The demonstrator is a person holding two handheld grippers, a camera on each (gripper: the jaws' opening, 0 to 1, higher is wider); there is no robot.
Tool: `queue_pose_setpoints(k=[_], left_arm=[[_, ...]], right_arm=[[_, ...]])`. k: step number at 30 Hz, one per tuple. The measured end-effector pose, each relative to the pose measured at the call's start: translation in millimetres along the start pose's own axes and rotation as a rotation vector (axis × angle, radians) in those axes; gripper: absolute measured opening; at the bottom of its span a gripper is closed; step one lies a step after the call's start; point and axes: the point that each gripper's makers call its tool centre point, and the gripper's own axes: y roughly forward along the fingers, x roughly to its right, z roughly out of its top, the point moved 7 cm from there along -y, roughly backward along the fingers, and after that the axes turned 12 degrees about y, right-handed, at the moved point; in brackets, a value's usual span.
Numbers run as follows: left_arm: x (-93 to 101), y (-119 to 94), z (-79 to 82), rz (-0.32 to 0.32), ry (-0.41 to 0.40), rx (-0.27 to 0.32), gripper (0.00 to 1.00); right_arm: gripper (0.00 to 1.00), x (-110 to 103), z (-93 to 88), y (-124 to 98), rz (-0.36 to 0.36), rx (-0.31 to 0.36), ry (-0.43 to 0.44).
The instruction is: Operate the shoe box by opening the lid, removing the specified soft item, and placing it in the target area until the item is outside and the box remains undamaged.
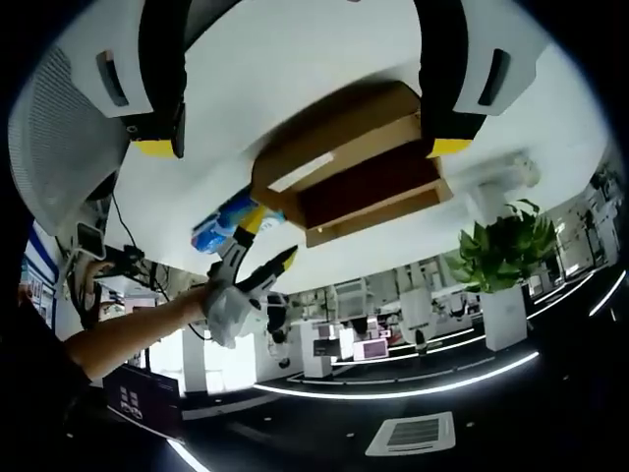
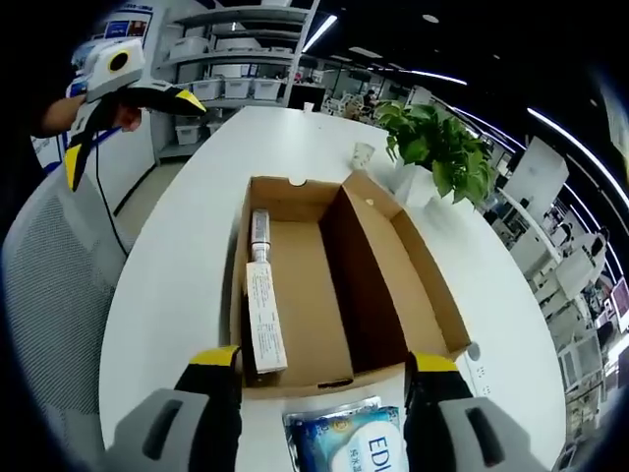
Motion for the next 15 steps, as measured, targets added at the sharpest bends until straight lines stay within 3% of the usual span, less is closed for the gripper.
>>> queue_pose_setpoints(k=[7,15], left_arm=[[10.6,-10.3,-8.5,0.007,-0.014,0.003,0.99],[17.0,-21.5,-16.3,0.007,-0.032,-0.009,0.99]], right_arm=[[0.63,-3.6,5.1,16.3,0.042,-0.025,-0.042],[0.57,-10.9,1.7,35.5,0.109,-0.099,-0.101]])
